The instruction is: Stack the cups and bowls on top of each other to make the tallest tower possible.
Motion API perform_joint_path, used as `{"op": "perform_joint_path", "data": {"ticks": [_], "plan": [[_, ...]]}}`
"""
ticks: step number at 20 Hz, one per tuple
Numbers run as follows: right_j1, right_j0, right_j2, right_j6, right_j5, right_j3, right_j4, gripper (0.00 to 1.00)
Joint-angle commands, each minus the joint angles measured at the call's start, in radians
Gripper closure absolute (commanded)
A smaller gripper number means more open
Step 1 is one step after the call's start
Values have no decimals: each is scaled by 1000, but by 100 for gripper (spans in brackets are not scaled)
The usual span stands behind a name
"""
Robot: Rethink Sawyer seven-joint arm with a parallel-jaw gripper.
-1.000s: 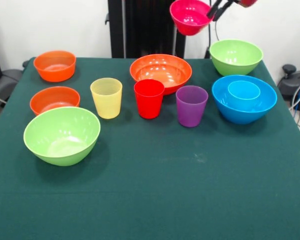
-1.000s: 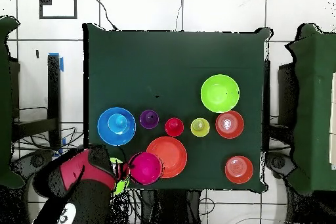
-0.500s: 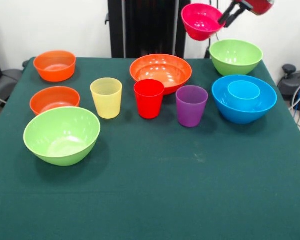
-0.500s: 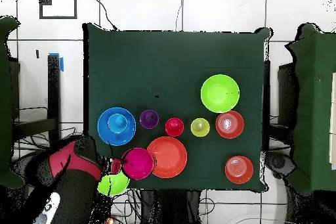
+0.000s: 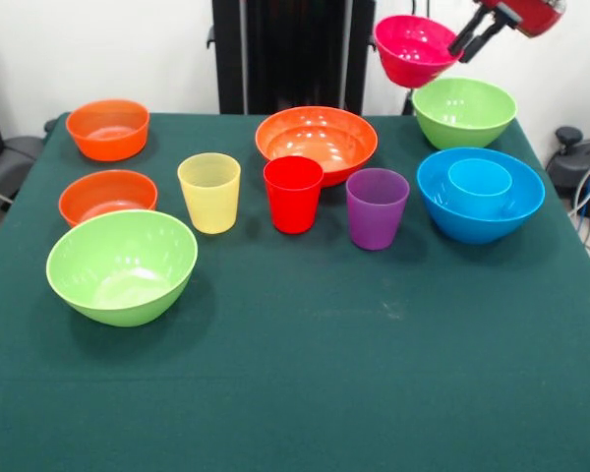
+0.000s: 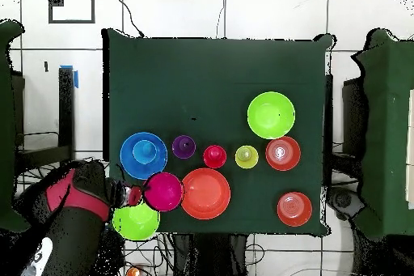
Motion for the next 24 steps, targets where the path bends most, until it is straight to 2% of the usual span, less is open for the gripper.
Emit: {"op": "perform_joint_path", "data": {"ticks": [1,12,16,17,24], "plan": [[19,25,-3,279,-22,-87,53,100],[-19,50,-20,316,-106,-66,99,100],[19,34,-16,342,-140,-90,124,100],[42,31,-20,339,-121,-120,122,100],[126,-13,13,350,-128,-183,210,100]]}}
